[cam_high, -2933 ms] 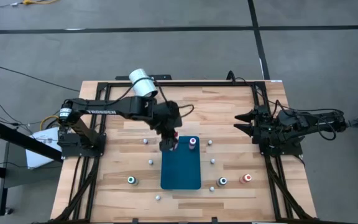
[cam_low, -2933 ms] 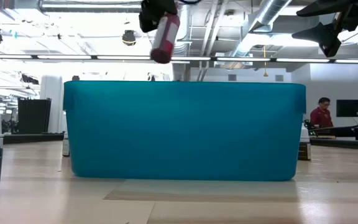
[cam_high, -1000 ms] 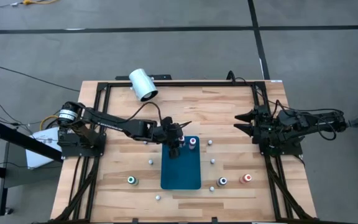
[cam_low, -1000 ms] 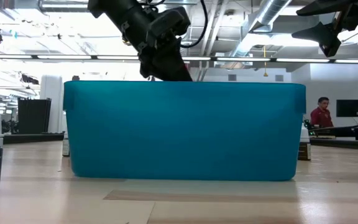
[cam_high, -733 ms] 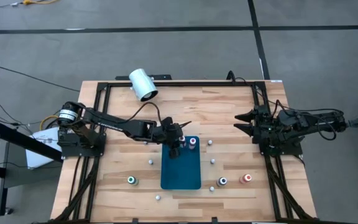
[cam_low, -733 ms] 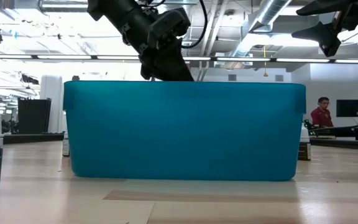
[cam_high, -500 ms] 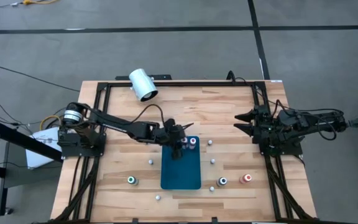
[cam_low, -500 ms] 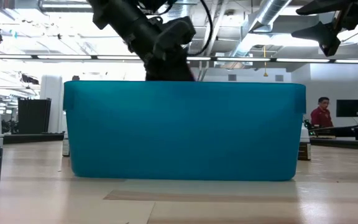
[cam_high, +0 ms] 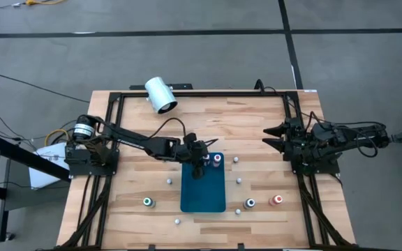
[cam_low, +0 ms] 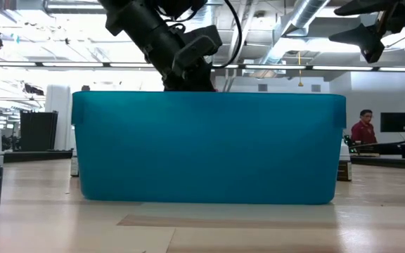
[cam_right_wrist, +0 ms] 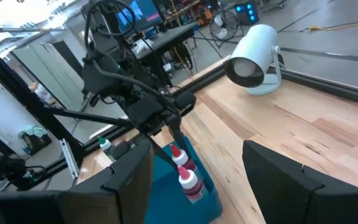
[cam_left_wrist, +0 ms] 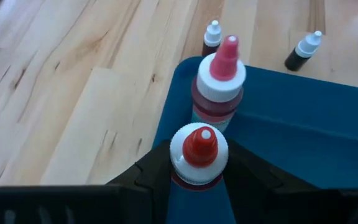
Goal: Pick & Place food coloring
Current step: Put the big red food coloring bottle into the blue container
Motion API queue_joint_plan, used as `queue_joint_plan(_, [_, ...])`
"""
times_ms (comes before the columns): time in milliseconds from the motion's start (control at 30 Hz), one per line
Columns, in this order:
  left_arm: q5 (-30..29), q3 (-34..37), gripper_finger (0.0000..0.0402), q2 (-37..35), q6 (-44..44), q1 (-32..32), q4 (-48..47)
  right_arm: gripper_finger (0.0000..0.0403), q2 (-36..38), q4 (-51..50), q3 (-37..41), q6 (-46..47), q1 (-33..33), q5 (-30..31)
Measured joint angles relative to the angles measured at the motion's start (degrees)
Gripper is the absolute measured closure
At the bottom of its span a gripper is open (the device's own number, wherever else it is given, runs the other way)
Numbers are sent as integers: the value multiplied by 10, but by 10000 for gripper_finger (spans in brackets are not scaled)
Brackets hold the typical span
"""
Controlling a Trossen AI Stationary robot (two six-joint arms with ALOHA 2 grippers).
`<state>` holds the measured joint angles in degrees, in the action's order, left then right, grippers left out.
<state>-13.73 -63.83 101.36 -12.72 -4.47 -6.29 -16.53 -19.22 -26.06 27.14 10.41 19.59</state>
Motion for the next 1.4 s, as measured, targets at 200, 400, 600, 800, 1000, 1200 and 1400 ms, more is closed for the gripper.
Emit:
queue_joint_plan(200, [5, 0, 287, 10, 0, 0, 0, 168, 0, 0, 0, -1, 0, 0])
queue_joint_plan(400, [19, -2, 287, 19, -2, 1, 17, 168, 0, 1, 0, -1, 0, 0])
queue_joint_plan(600, [17, -1, 287, 19, 0, 1, 16, 168, 0, 4, 0, -1, 0, 0])
queue_joint_plan(800, [29, -1, 287, 19, 0, 1, 15, 168, 0, 4, 0, -1, 0, 0])
queue_joint_plan(1000, [29, -1, 287, 19, -4, 1, 15, 168, 0, 4, 0, -1, 0, 0])
queue_joint_plan(1200, [28, -1, 287, 19, -5, 1, 17, 168, 0, 4, 0, -1, 0, 0])
queue_joint_plan(1400, [28, -3, 253, 20, -5, 1, 17, 168, 0, 2, 0, -1, 0, 0])
